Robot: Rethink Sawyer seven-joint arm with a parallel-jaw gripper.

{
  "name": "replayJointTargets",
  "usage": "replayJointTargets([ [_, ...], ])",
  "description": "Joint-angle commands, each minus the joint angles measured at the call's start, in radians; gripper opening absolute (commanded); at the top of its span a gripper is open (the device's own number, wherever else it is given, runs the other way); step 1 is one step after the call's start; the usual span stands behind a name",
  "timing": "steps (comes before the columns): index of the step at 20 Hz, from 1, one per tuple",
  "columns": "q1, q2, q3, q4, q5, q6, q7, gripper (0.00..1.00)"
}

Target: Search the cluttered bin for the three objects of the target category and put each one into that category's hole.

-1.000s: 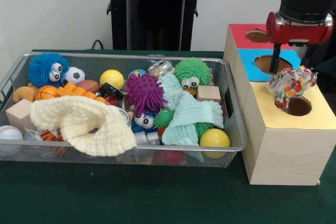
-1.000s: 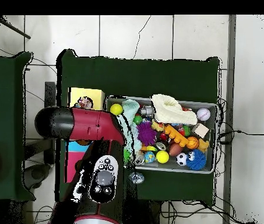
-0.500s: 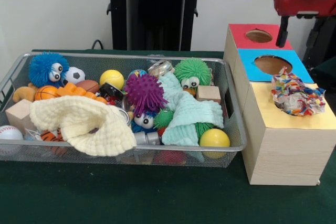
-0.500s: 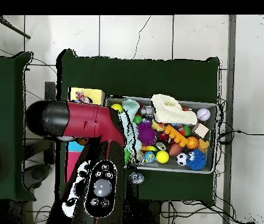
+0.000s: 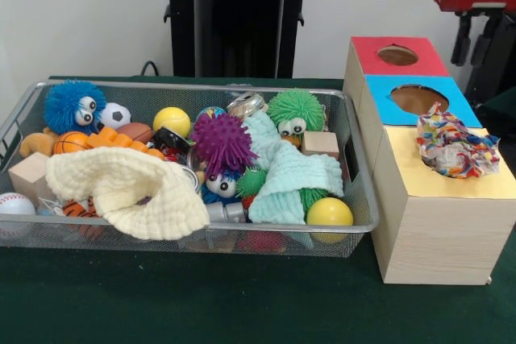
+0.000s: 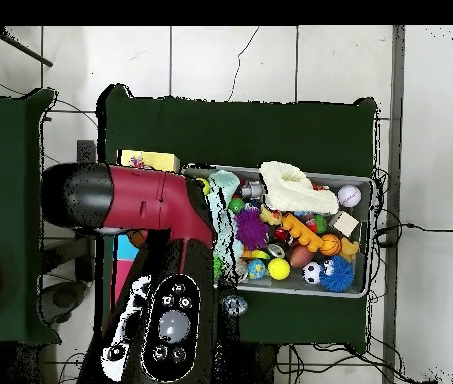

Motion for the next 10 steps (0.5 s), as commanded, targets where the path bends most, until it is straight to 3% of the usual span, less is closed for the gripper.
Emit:
replayJointTargets([
  [1,-0.005,0.006,0.004,0.009,-0.003,0.009,0.255,0.00],
  [3,-0.010,0.024,0.004,-0.040,-0.032,0.032,0.215,0.00],
  [10,-0.018,0.039,-0.017,-0.126,-0.040,0.100,0.215,0.00],
])
